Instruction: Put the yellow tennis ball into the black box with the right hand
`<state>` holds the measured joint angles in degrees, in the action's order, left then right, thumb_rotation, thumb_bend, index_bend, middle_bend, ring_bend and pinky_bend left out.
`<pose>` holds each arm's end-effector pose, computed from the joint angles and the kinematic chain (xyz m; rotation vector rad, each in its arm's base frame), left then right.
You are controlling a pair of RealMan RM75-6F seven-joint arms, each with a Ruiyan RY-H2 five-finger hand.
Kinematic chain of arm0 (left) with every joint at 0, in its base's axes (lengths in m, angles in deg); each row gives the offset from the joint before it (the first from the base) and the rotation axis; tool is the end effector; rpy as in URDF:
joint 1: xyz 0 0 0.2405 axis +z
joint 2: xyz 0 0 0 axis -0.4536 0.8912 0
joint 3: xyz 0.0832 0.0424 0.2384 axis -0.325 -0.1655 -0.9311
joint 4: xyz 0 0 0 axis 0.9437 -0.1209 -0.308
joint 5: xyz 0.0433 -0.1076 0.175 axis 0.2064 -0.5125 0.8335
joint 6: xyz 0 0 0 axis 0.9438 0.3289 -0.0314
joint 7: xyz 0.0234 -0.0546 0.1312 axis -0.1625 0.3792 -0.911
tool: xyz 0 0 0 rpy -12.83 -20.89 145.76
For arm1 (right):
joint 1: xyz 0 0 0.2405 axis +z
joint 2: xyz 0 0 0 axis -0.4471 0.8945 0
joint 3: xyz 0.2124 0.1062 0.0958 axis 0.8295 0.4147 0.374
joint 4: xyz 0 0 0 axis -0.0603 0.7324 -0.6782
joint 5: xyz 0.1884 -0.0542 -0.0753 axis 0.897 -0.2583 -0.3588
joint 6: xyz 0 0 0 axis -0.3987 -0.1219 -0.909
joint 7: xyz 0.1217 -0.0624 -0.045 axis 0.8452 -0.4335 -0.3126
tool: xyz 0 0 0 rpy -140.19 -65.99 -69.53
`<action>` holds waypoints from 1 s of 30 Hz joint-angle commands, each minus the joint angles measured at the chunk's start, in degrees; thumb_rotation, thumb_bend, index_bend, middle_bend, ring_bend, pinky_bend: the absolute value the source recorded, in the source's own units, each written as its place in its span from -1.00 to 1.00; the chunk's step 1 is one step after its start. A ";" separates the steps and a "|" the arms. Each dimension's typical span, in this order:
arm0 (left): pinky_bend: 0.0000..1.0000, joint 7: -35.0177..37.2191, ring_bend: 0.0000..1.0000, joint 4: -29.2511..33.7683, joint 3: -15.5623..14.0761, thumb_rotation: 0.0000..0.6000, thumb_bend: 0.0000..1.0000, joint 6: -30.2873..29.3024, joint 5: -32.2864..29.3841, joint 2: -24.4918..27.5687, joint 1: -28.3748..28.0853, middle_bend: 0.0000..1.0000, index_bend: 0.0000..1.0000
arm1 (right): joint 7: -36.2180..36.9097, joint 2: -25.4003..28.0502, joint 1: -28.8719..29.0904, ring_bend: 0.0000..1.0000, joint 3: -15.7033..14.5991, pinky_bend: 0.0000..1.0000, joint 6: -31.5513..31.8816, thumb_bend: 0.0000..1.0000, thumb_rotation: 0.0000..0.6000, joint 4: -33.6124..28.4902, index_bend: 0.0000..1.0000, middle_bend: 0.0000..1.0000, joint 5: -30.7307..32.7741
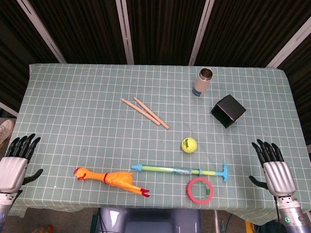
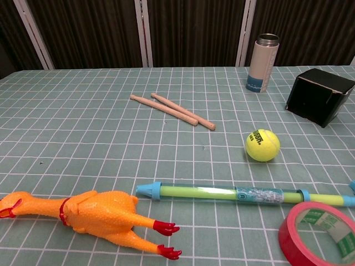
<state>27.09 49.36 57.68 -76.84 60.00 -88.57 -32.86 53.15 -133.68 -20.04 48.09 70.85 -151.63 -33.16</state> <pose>-0.3032 0.1761 0.1366 -1.5176 -0.7859 -0.8548 -0.3025 -0.1823 0.1356 1.5286 -0.8783 0.8642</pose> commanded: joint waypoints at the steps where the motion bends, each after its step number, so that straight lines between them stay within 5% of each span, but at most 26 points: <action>1: -1.00 0.08 -1.00 0.11 -0.04 1.00 -0.68 -0.09 0.13 0.06 0.02 -1.00 -1.00 | 0.24 0.14 0.05 -1.00 0.09 -1.00 0.06 -0.62 1.00 -0.02 -1.00 -1.00 0.10; 11: -1.00 -0.14 -1.00 0.27 0.20 1.00 -0.68 0.98 0.11 -0.01 -0.76 -1.00 -1.00 | 2.15 -0.18 0.51 -0.99 -0.99 -0.87 -0.47 -0.62 1.00 -0.40 -1.00 -1.00 -1.98; 15: -1.00 0.02 -1.00 0.46 -0.23 1.00 -0.68 0.56 1.22 0.09 -0.72 -1.00 -1.00 | 5.20 -2.60 0.46 -0.49 -1.37 0.06 0.87 -0.49 1.00 -0.10 -0.65 -0.62 -3.93; 19: -1.00 0.36 -1.00 0.38 -0.72 1.00 -0.68 0.12 2.10 0.23 -0.53 -1.00 -1.00 | 9.31 -6.10 0.82 -0.16 -1.54 0.43 -0.90 -0.21 1.00 -1.90 -0.42 -0.30 -2.41; 24: -1.00 0.23 -1.00 0.27 -1.07 1.00 -0.68 -0.27 3.36 0.18 -0.62 -1.00 -1.00 | 17.65 -7.18 3.40 -0.11 -2.76 0.49 -6.86 -0.01 1.00 -5.71 -0.38 -0.25 -1.88; 30: -1.00 0.30 -1.00 0.32 -1.18 1.00 -0.68 -0.02 3.95 0.16 -0.96 -1.00 -1.00 | 24.10 -8.13 5.61 -0.11 -2.39 0.51 -9.82 0.01 1.00 -10.82 -0.38 -0.25 -1.85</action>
<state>27.36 49.67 56.49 -76.82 63.89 -88.41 -33.79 75.37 -141.09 -15.63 45.62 62.49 -160.44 -35.24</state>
